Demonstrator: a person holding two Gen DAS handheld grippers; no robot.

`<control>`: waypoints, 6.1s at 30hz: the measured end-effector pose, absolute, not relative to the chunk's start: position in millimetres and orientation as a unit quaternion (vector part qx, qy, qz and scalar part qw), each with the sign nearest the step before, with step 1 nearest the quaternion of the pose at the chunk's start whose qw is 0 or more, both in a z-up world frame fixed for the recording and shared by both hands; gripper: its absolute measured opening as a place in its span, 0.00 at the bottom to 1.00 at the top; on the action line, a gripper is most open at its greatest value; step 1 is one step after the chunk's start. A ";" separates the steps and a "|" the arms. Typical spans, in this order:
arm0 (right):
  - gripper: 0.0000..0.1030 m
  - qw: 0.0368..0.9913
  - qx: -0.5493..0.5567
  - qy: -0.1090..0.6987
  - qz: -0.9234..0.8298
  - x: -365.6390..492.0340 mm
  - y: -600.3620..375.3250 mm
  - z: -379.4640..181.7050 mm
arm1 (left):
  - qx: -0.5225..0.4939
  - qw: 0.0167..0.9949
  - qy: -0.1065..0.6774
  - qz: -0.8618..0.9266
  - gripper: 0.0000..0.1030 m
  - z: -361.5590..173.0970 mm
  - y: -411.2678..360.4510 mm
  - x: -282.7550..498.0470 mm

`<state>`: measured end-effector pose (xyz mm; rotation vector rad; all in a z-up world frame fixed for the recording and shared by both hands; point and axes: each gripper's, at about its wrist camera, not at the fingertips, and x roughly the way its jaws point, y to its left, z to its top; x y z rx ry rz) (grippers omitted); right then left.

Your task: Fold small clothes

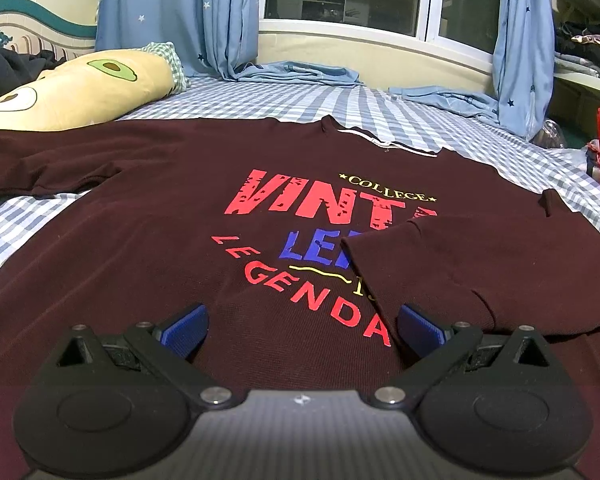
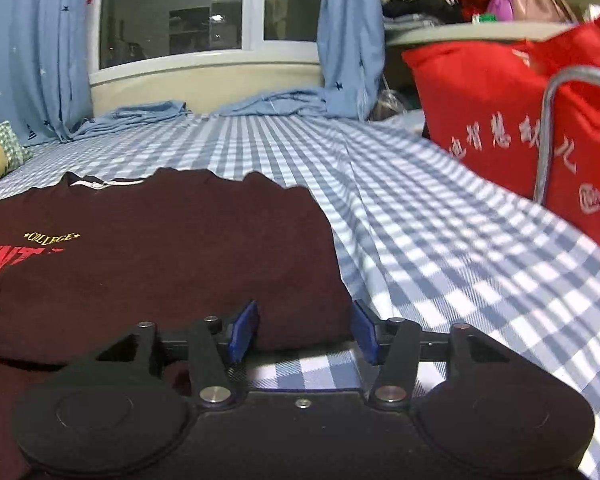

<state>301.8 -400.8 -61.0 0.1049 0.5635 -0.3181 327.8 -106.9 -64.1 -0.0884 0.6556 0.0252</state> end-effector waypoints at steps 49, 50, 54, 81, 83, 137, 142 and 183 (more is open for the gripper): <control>0.99 0.962 0.053 0.251 0.098 309.9 -189.2 -10.5 | -0.285 0.885 0.204 0.306 0.99 -66.6 278.8 383.7; 1.00 0.962 0.050 0.251 0.099 310.1 -189.3 -10.5 | -0.297 0.884 0.195 0.305 0.99 -66.7 281.5 382.7; 1.00 0.962 0.041 0.252 0.098 312.7 -188.1 -12.2 | -0.329 0.878 0.169 0.302 0.99 -67.3 291.0 379.8; 1.00 0.955 0.028 0.275 0.107 309.4 -190.8 -25.2 | -0.308 0.877 0.169 0.328 0.93 -49.8 275.0 382.3; 1.00 0.955 0.029 0.275 0.108 309.1 -191.0 -25.3 | -0.300 0.880 0.164 0.330 0.93 -44.7 275.2 379.1; 1.00 0.967 0.086 0.239 0.023 251.1 -267.4 -12.0 | -0.062 0.997 0.006 -0.053 0.00 50.2 -14.6 334.8; 1.00 0.966 0.094 0.242 -0.001 243.8 -285.3 -16.1 | -0.043 0.994 0.056 -0.087 0.00 16.4 -54.8 319.9; 0.95 0.954 -0.041 0.289 0.072 356.7 -182.3 -43.4 | -0.052 0.968 0.224 0.104 0.99 -5.6 106.5 369.6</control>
